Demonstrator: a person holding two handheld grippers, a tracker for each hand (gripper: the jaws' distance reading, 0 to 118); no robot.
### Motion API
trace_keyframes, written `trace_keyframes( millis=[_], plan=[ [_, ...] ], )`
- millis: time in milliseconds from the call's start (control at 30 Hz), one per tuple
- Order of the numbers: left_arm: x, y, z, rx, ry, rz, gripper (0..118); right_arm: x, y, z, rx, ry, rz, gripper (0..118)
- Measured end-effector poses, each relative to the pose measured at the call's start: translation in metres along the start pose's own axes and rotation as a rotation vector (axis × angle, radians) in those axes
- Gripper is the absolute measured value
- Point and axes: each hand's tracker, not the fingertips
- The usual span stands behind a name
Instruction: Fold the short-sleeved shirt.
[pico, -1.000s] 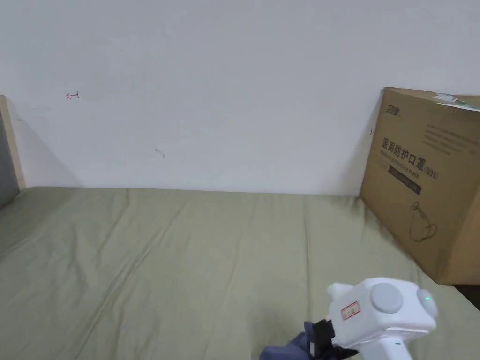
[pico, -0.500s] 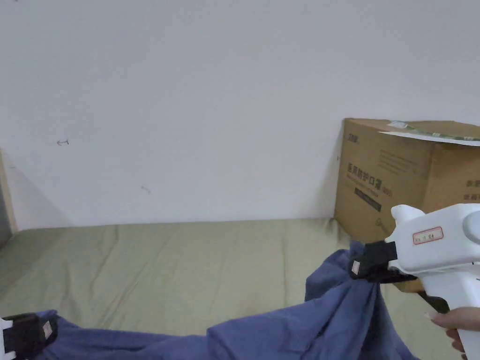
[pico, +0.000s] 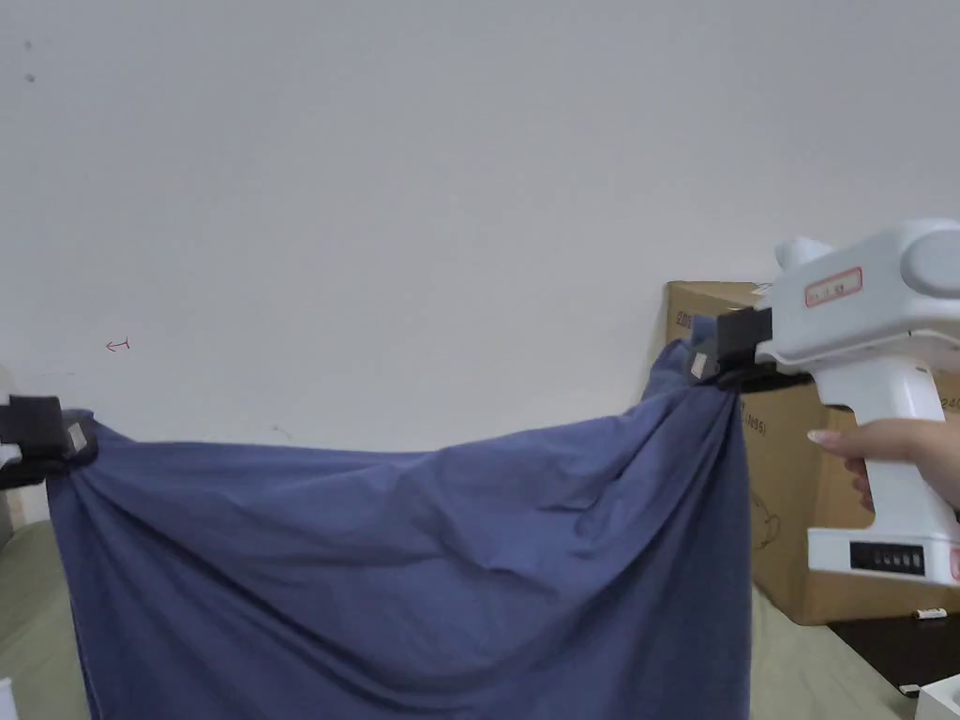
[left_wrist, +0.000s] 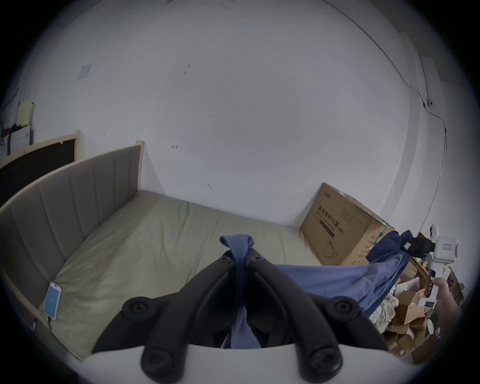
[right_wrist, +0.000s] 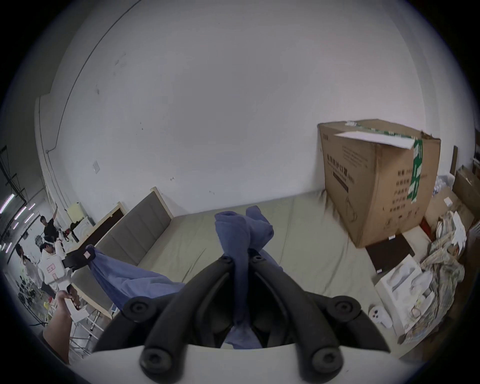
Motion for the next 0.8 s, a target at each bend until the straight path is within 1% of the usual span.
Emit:
trace_keyframes(
  millis=[67, 167, 333, 400, 500, 600, 633, 700, 800],
  plan=[
    [0.002, 0.013, -0.015, 0.039, 0.013, -0.009, 5, -0.004, 0.02, -0.014, 0.023, -0.008, 0.007, 5],
    [0.002, 0.028, -0.043, 0.059, 0.047, -0.008, 5, -0.015, 0.044, -0.038, 0.064, -0.059, 0.055, 5],
    [-0.006, 0.05, -0.088, 0.158, 0.114, 0.09, 5, -0.022, 0.08, -0.082, 0.143, -0.095, 0.081, 5],
    [-0.005, 0.056, -0.104, 0.189, 0.14, 0.117, 5, -0.025, 0.089, -0.099, 0.167, -0.103, 0.08, 5],
    [0.0, 0.064, -0.127, 0.204, 0.156, 0.088, 5, -0.025, 0.095, -0.121, 0.208, -0.114, 0.097, 5],
    [0.003, 0.061, -0.138, 0.256, 0.174, 0.018, 5, -0.022, 0.088, -0.141, 0.231, -0.165, 0.141, 5],
    [0.004, 0.055, -0.141, 0.263, 0.17, 0.002, 5, -0.019, 0.08, -0.148, 0.234, -0.179, 0.146, 5],
    [-0.001, 0.036, -0.145, 0.256, 0.165, -0.023, 5, -0.009, 0.061, -0.159, 0.228, -0.173, 0.139, 5],
    [-0.01, -0.009, -0.156, 0.163, 0.187, -0.045, 5, 0.013, 0.005, -0.179, 0.17, -0.177, 0.101, 5]
  ],
)
